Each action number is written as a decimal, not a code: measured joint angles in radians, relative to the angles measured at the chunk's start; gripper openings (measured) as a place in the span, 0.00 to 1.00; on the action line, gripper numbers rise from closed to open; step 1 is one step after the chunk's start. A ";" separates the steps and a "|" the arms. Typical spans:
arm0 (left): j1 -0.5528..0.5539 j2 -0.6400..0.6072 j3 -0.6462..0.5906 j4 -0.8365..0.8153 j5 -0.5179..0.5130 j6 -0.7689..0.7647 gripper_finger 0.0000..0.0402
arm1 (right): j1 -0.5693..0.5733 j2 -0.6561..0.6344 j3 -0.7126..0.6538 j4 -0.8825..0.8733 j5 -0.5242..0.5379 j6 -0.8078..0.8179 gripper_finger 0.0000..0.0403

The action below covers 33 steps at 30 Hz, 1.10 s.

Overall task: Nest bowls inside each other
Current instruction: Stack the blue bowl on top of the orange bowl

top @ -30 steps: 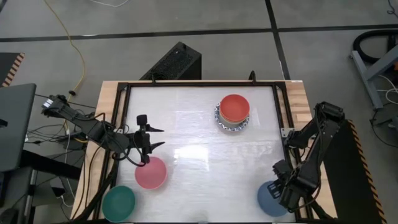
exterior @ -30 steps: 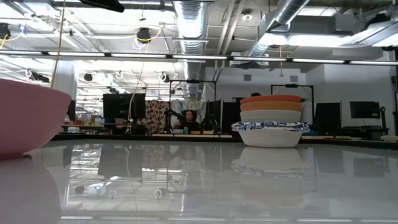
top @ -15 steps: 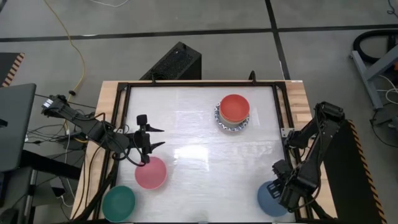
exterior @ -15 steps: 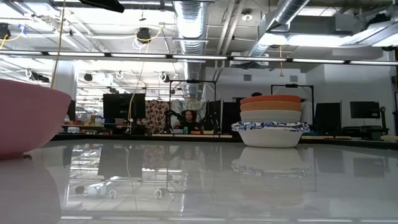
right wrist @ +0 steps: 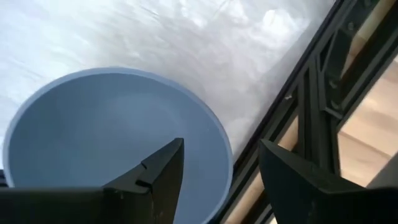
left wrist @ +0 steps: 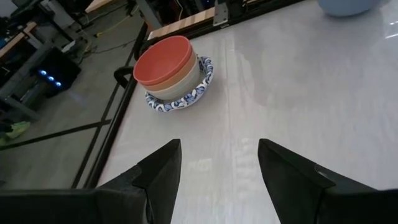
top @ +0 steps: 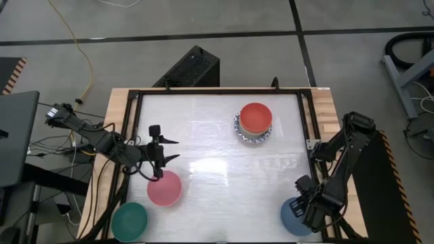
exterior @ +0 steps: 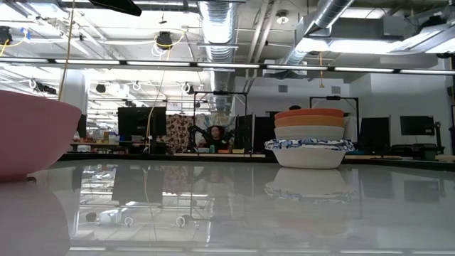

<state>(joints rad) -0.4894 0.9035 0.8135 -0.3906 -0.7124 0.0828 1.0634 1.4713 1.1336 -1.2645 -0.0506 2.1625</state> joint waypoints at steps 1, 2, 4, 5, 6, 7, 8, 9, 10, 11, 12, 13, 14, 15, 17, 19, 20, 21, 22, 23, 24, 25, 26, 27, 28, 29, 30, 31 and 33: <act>0.000 0.000 0.000 -0.002 0.000 -0.002 0.51 | 0.000 0.002 0.000 0.001 0.000 -0.006 0.55; 0.000 0.000 0.000 -0.003 0.000 -0.006 0.51 | 0.000 0.005 0.000 0.003 0.000 -0.014 0.55; 0.000 0.000 0.000 -0.003 0.001 -0.013 0.51 | 0.000 0.007 -0.003 0.010 0.000 -0.017 0.55; 0.000 0.000 0.000 -0.003 0.001 -0.015 0.51 | 0.000 0.007 -0.012 0.025 -0.002 -0.017 0.55; 0.000 0.000 0.000 -0.003 0.001 -0.015 0.51 | -0.006 0.006 -0.019 0.044 -0.006 -0.023 0.55; 0.000 0.000 0.000 -0.003 0.004 -0.016 0.51 | -0.009 0.005 -0.028 0.068 -0.008 -0.038 0.55; 0.000 0.000 0.000 -0.003 0.013 -0.016 0.51 | -0.013 0.004 -0.035 0.087 -0.008 -0.053 0.55; 0.000 0.000 0.000 -0.003 0.021 -0.017 0.51 | -0.014 0.003 -0.046 0.110 -0.008 -0.066 0.55; 0.000 0.000 0.000 -0.003 0.027 -0.017 0.51 | -0.018 0.003 -0.056 0.125 -0.008 -0.077 0.55; 0.000 0.000 0.000 -0.003 0.029 -0.017 0.51 | -0.023 0.003 -0.068 0.134 -0.010 -0.091 0.55; 0.000 0.000 0.000 -0.003 0.029 -0.017 0.51 | -0.028 0.003 -0.077 0.136 -0.018 -0.101 0.55; 0.000 0.000 0.000 -0.003 0.029 -0.017 0.51 | -0.033 0.003 -0.082 0.136 -0.026 -0.116 0.55; 0.000 0.000 0.000 -0.003 0.029 -0.018 0.51 | -0.033 0.003 -0.083 0.136 -0.030 -0.128 0.55; 0.000 0.000 0.000 -0.003 0.029 -0.018 0.51 | -0.036 0.003 -0.084 0.138 -0.031 -0.139 0.55; 0.000 0.000 0.000 -0.003 0.029 -0.019 0.51 | -0.040 0.003 -0.084 0.139 -0.031 -0.153 0.55; 0.000 0.000 0.000 -0.003 0.029 -0.019 0.51 | -0.039 0.003 -0.084 0.139 -0.031 -0.156 0.55; 0.000 0.000 0.000 -0.003 0.029 -0.019 0.51 | -0.038 0.003 -0.084 0.138 -0.033 -0.155 0.55; 0.000 0.000 0.000 -0.003 0.029 -0.019 0.51 | -0.036 0.003 -0.084 0.137 -0.035 -0.155 0.55; 0.000 0.000 0.000 -0.003 0.029 -0.019 0.51 | -0.035 0.003 -0.084 0.135 -0.036 -0.156 0.55; 0.000 0.000 0.000 -0.003 0.029 -0.018 0.51 | -0.033 0.003 -0.084 0.131 -0.036 -0.155 0.55; 0.000 0.000 0.000 -0.003 0.029 -0.018 0.51 | -0.031 0.003 -0.084 0.124 -0.036 -0.155 0.55; 0.000 0.000 0.000 -0.003 0.029 -0.019 0.51 | -0.030 0.003 -0.085 0.117 -0.039 -0.155 0.55; 0.000 0.000 0.000 -0.003 0.029 -0.019 0.51 | -0.030 0.003 -0.090 0.120 -0.041 -0.155 0.55; 0.000 0.000 0.000 -0.003 0.029 -0.019 0.51 | -0.030 0.002 -0.096 0.126 -0.043 -0.154 0.55; 0.000 0.000 0.000 -0.003 0.029 -0.019 0.51 | -0.030 0.002 -0.106 0.138 -0.049 -0.151 0.55; 0.000 0.000 0.000 -0.003 0.029 -0.019 0.51 | -0.031 0.002 -0.119 0.156 -0.058 -0.149 0.55; 0.000 0.000 0.000 -0.004 0.029 -0.019 0.51 | -0.032 0.002 -0.136 0.183 -0.068 -0.147 0.55; 0.000 0.000 0.000 -0.004 0.029 -0.019 0.51 | -0.032 0.002 -0.153 0.216 -0.077 -0.148 0.55; 0.000 0.000 0.000 -0.012 0.029 -0.019 0.51 | -0.032 0.002 -0.177 0.267 -0.087 -0.148 0.55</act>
<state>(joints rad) -0.4892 0.9035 0.8135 -0.4027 -0.6838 0.0639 1.0313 1.4738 0.9563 -0.9978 -0.1378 2.0146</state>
